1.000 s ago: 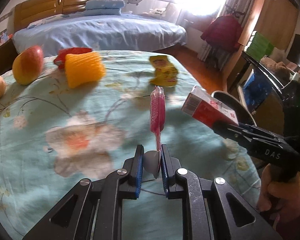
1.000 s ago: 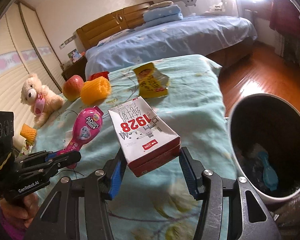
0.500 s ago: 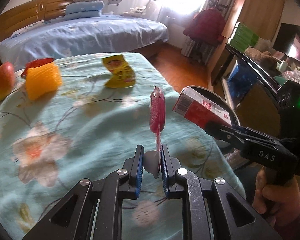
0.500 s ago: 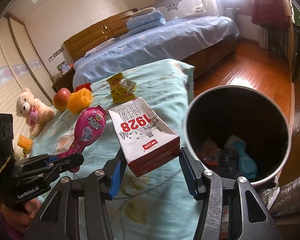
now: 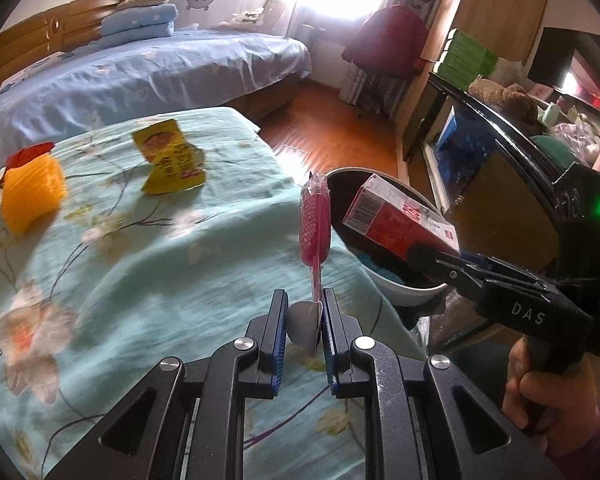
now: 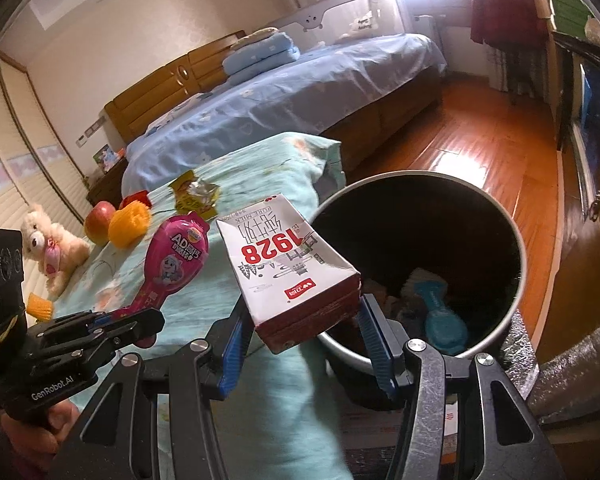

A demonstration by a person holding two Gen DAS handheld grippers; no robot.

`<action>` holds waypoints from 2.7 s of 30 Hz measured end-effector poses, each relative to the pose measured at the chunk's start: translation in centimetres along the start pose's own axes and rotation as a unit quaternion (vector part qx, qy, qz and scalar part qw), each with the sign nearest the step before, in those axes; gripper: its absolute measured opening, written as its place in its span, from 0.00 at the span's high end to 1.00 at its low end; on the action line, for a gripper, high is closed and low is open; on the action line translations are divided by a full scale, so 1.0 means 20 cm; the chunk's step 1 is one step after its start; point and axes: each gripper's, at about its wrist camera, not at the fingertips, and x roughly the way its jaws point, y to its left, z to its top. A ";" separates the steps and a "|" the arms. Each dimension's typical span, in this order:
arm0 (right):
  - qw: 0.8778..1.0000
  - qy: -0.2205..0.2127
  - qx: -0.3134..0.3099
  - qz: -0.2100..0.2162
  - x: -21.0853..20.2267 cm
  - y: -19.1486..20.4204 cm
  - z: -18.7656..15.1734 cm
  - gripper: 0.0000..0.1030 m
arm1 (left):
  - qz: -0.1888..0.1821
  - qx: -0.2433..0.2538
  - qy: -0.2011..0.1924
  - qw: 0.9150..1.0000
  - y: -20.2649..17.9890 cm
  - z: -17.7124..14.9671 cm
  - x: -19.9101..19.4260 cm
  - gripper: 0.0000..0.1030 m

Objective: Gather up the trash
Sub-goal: 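Carry the printed box with the right tool while the left tool carries the pink toy to the bin, then open the right tool over the bin while the left tool releases the pink toy, then move both open tools back over the remaining trash on the bed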

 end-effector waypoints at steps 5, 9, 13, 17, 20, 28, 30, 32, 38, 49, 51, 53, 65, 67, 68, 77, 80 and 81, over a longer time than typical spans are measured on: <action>1.000 -0.002 0.011 -0.007 -0.01 -0.07 0.01 0.48 | -0.004 0.006 0.004 1.000 -0.05 0.03 0.06 0.86; 1.000 -0.003 0.018 -0.013 -0.01 -0.12 0.01 0.48 | -0.005 0.012 0.006 1.000 -0.09 0.06 0.11 0.86; 1.000 -0.004 0.025 -0.019 -0.02 -0.16 0.02 0.48 | -0.005 0.016 0.011 1.000 -0.11 0.09 0.16 0.86; 0.999 -0.006 0.030 -0.025 -0.01 -0.19 0.03 0.48 | -0.005 0.018 0.015 1.000 -0.14 0.11 0.20 0.86; 0.999 -0.006 0.035 -0.029 -0.01 -0.22 0.04 0.48 | -0.004 0.020 0.017 1.000 -0.16 0.13 0.23 0.86; 0.998 -0.006 0.048 -0.042 -0.01 -0.29 0.05 0.48 | -0.003 0.025 0.022 0.999 -0.20 0.17 0.31 0.86; 0.998 -0.007 0.049 -0.046 -0.01 -0.30 0.06 0.48 | -0.002 0.028 0.023 0.999 -0.21 0.18 0.33 0.86; 0.997 -0.006 0.051 -0.049 -0.01 -0.32 0.06 0.48 | -0.002 0.030 0.025 0.999 -0.23 0.19 0.35 0.86; 0.997 -0.001 0.058 -0.058 0.01 -0.36 0.09 0.48 | -0.001 0.036 0.026 0.999 -0.26 0.23 0.39 0.85; 0.996 0.006 0.061 -0.070 0.05 -0.42 0.12 0.48 | -0.004 0.037 0.037 0.999 -0.28 0.29 0.48 0.85; 0.996 0.007 0.061 -0.070 0.05 -0.42 0.13 0.48 | -0.003 0.038 0.038 0.999 -0.29 0.29 0.50 0.85; 0.996 0.008 0.060 -0.070 0.05 -0.42 0.13 0.48 | -0.003 0.037 0.040 0.999 -0.29 0.29 0.51 0.84; 0.996 0.016 0.064 -0.063 0.07 -0.45 0.14 0.47 | -0.002 0.037 0.038 0.999 -0.32 0.31 0.52 0.72; 0.996 0.017 0.070 -0.057 0.07 -0.46 0.14 0.46 | -0.002 0.037 0.037 0.999 -0.33 0.31 0.51 0.66; 0.996 0.016 0.076 -0.053 0.07 -0.46 0.14 0.45 | -0.002 0.036 0.035 0.999 -0.32 0.31 0.50 0.63; 0.996 0.003 0.086 -0.038 0.03 -0.42 0.15 0.36 | 0.015 0.001 0.025 1.000 -0.18 0.20 0.35 0.44; 0.996 -0.001 0.081 -0.031 0.02 -0.38 0.15 0.32 | 0.021 -0.018 0.021 0.999 -0.12 0.14 0.29 0.43; 0.997 -0.002 0.079 -0.028 0.02 -0.36 0.14 0.30 | 0.024 -0.026 0.020 0.999 -0.09 0.12 0.26 0.43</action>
